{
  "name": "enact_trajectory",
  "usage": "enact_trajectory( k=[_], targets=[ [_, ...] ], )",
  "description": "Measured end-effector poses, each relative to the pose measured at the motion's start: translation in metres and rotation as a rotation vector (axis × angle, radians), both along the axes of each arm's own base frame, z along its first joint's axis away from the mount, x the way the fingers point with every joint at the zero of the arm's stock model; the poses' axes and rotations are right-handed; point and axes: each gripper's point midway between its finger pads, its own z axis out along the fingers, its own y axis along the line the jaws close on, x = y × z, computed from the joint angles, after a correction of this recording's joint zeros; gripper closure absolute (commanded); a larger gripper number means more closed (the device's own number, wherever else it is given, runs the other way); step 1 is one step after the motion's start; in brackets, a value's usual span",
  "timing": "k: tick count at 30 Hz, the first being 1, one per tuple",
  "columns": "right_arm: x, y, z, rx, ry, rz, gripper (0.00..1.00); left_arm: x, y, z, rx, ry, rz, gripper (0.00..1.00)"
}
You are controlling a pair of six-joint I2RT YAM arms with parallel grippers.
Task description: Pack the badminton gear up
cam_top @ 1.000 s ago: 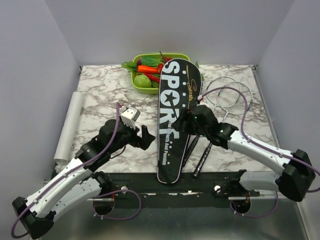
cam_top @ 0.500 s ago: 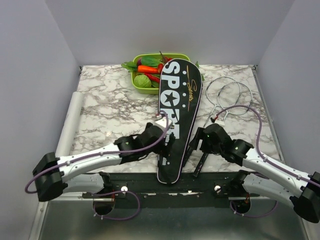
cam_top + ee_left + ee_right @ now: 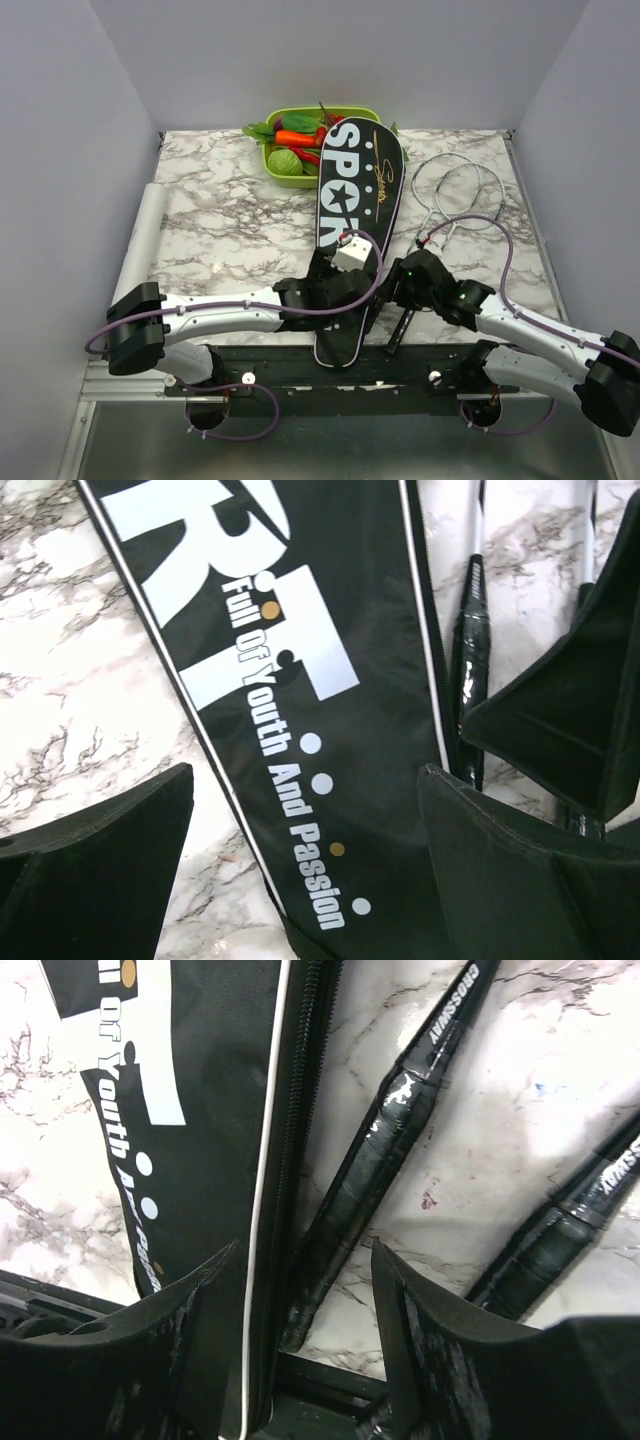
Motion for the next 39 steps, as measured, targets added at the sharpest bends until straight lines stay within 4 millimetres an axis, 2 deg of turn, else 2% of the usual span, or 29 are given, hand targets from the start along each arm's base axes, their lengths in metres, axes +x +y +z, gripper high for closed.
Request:
enact_trajectory(
  k=[5, 11, 16, 22, 24, 25, 26, 30, 35, 39],
  targets=[
    [0.005, 0.012, -0.006, 0.029, 0.014, 0.000, 0.41, 0.001, 0.016, -0.002, -0.007, -0.010, 0.051, 0.01],
    [0.010, 0.025, -0.018, 0.054, 0.051, -0.002, 0.53, -0.002, 0.035, -0.002, -0.025, -0.017, 0.088, 0.01],
    [0.016, 0.042, -0.024, 0.104, 0.067, 0.006, 0.66, -0.003, 0.050, -0.004, -0.026, -0.022, 0.115, 0.01],
    [0.031, 0.072, -0.021, 0.168, 0.092, 0.015, 0.71, -0.006, 0.063, -0.003, -0.024, -0.024, 0.130, 0.01],
    [0.041, 0.088, -0.015, 0.199, 0.095, 0.029, 0.66, -0.006, 0.066, -0.002, -0.031, -0.027, 0.136, 0.01],
    [0.046, 0.095, -0.012, 0.213, 0.094, 0.034, 0.55, -0.006, 0.068, -0.002, -0.034, -0.029, 0.139, 0.01],
    [0.050, 0.102, -0.009, 0.229, 0.093, 0.039, 0.51, -0.007, 0.070, -0.002, -0.035, -0.029, 0.141, 0.01],
    [0.060, 0.115, 0.003, 0.269, 0.070, 0.047, 0.39, -0.009, 0.079, -0.005, -0.028, -0.028, 0.144, 0.01],
    [0.058, 0.107, 0.009, 0.247, 0.061, 0.037, 0.38, -0.012, 0.086, -0.014, 0.014, -0.022, 0.135, 0.01],
    [0.052, 0.088, 0.030, 0.224, 0.009, 0.020, 0.37, -0.015, 0.084, -0.028, 0.086, -0.020, 0.115, 0.01]
  ],
)
